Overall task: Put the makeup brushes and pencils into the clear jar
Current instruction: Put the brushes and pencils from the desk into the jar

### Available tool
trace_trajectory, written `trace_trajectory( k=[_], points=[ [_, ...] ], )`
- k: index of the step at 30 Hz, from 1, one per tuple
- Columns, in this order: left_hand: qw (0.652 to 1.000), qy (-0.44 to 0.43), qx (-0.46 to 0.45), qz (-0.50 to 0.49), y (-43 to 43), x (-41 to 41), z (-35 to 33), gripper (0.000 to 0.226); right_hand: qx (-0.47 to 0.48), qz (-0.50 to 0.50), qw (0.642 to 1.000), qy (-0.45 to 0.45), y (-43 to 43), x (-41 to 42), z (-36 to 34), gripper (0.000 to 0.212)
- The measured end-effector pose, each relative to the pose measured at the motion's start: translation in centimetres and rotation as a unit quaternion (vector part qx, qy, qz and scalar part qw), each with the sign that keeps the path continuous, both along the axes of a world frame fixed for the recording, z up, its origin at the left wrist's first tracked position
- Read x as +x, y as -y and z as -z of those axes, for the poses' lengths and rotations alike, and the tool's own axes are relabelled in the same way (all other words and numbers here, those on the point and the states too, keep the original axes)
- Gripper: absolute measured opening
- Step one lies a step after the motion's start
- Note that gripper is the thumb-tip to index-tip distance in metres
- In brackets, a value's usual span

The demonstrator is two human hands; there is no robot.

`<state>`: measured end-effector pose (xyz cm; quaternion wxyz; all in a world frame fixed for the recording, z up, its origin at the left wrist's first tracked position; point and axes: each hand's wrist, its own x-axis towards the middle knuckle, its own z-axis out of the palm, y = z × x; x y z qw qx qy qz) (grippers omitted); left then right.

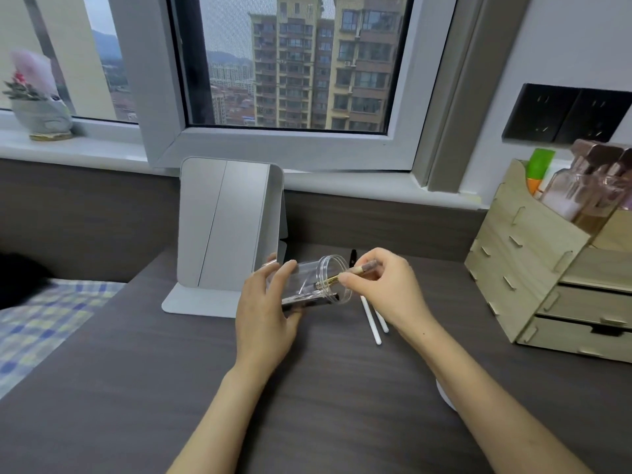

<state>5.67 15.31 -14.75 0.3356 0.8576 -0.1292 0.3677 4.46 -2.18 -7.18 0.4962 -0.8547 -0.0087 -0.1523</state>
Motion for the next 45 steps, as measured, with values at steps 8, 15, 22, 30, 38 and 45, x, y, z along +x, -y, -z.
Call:
trace_trajectory(
  k=[8,15,22,30,38,45],
  points=[
    [1.0,0.006,0.005,-0.008,-0.2,0.1,0.0,0.073,-0.046,-0.023,0.998,0.03,0.2,0.1,1.1,0.013],
    [1.0,0.006,0.026,-0.01,-0.2,0.2,0.1,0.074,-0.16,-0.042,0.984,0.066,0.1,0.5,1.5,0.02],
    [0.999,0.009,-0.018,-0.048,-0.8,0.3,-0.3,0.077,-0.066,0.1,0.993,0.004,2.6,3.3,2.6,0.008],
    [0.988,0.012,-0.092,-0.121,-1.3,0.8,-0.4,0.075,-0.259,0.039,0.963,-0.057,-2.2,7.4,4.5,0.029],
    [0.984,0.016,-0.117,-0.132,-1.8,0.9,-0.5,0.074,-0.236,0.05,0.962,-0.128,-7.9,11.1,5.6,0.041],
    [0.986,0.008,-0.11,-0.126,-1.4,0.9,-0.3,0.078,0.091,0.023,0.977,-0.19,-4.0,10.1,3.9,0.027]
  ],
)
